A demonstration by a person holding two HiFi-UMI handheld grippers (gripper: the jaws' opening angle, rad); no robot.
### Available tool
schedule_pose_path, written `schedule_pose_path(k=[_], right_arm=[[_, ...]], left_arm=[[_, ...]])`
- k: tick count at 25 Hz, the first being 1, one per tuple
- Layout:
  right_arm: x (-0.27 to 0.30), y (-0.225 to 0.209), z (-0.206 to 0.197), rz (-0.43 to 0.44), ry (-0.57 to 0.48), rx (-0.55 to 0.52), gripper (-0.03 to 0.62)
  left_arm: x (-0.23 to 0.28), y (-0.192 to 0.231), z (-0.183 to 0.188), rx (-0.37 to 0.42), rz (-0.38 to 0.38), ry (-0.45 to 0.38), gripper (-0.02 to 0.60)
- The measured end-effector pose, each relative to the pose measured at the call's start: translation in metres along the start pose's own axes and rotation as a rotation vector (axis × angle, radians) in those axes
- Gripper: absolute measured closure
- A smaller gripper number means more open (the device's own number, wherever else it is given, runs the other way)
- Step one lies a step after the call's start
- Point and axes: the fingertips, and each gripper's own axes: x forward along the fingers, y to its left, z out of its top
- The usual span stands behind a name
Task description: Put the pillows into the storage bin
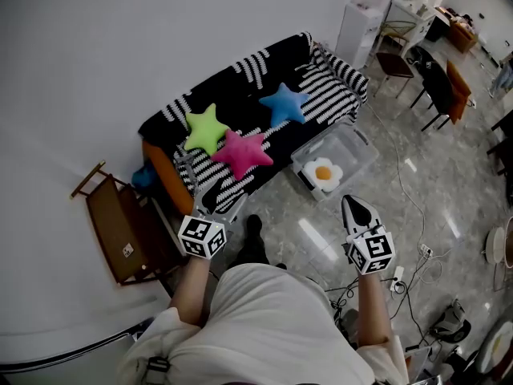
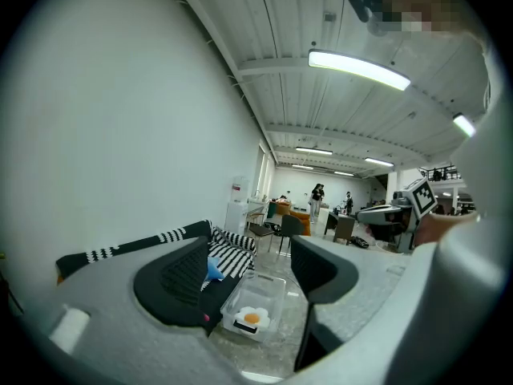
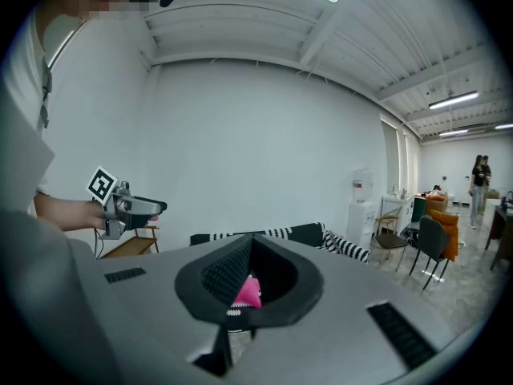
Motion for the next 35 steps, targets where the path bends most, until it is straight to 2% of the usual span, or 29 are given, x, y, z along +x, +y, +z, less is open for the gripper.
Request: schedule_pose_path(k=[6, 18, 29, 35], right_arm=[[0.039, -0.017, 0.004, -0.021, 0.015, 0.008, 0.591], [0.153, -0.041, 0.025, -0.046, 0.051, 0.026, 0.591], [0.262, -0.041, 0.038, -0.087, 0.088, 0.047, 0.591], [0.301, -0.03, 0.035, -0.074, 0.125, 0.037, 0.591]], left_arm=[[0.038, 0.032, 0.012, 0.004, -0.016, -0.003, 0.265], [0.128, 0.119, 0.03, -0.011, -0.064, 0.035, 0.265], [0.193, 0.208, 0.04, 0.015, -0.132, 0.076, 0.265], [0.208, 0.244, 0.033, -0.005, -0.132, 0.096, 0.265]])
